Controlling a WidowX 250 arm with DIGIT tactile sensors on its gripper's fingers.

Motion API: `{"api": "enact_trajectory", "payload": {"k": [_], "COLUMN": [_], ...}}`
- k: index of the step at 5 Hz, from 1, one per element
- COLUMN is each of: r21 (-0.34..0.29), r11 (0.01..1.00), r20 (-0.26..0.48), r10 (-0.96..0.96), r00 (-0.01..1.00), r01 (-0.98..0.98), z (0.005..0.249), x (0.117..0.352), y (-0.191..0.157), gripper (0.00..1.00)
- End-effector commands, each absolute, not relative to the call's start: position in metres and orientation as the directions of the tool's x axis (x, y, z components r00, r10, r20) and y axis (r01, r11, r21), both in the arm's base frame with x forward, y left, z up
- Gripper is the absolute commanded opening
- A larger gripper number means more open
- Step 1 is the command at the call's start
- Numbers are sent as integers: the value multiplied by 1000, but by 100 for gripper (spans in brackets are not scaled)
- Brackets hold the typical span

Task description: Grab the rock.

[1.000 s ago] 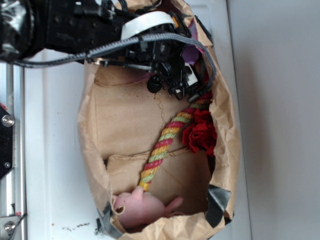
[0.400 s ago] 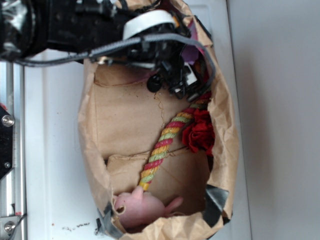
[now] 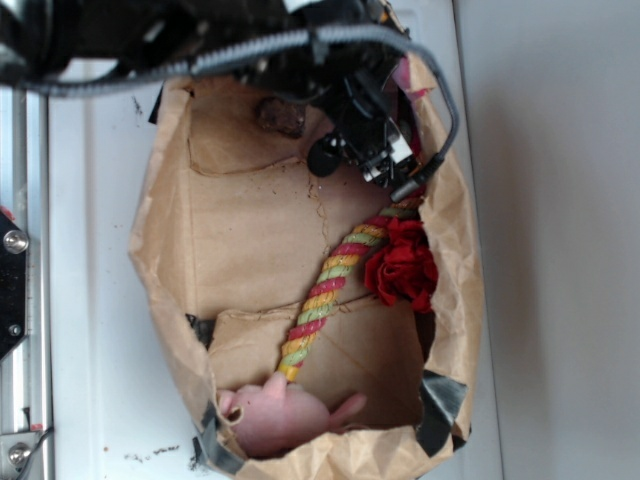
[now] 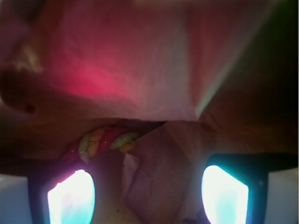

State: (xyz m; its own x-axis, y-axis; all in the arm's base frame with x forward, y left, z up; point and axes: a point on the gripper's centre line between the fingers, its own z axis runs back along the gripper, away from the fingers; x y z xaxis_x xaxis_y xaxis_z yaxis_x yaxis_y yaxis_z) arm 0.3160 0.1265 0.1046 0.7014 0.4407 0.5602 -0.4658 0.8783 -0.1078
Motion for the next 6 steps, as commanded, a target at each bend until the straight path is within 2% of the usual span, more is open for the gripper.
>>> {"api": "enact_trajectory", "payload": {"k": [1,3,5,6], "r21": [-122,-12,45,53], "r11": [871,854,867,879], "r20": [627,626,687,711], "r10": [440,412,334,301], "r00": [643,662,645,636], "r01": [-476,-521,-496,-474], "z": [154,155,132,125], "x": [313,302,290,282], "y": [147,149,143,143], "gripper": [100,100,100,100]}}
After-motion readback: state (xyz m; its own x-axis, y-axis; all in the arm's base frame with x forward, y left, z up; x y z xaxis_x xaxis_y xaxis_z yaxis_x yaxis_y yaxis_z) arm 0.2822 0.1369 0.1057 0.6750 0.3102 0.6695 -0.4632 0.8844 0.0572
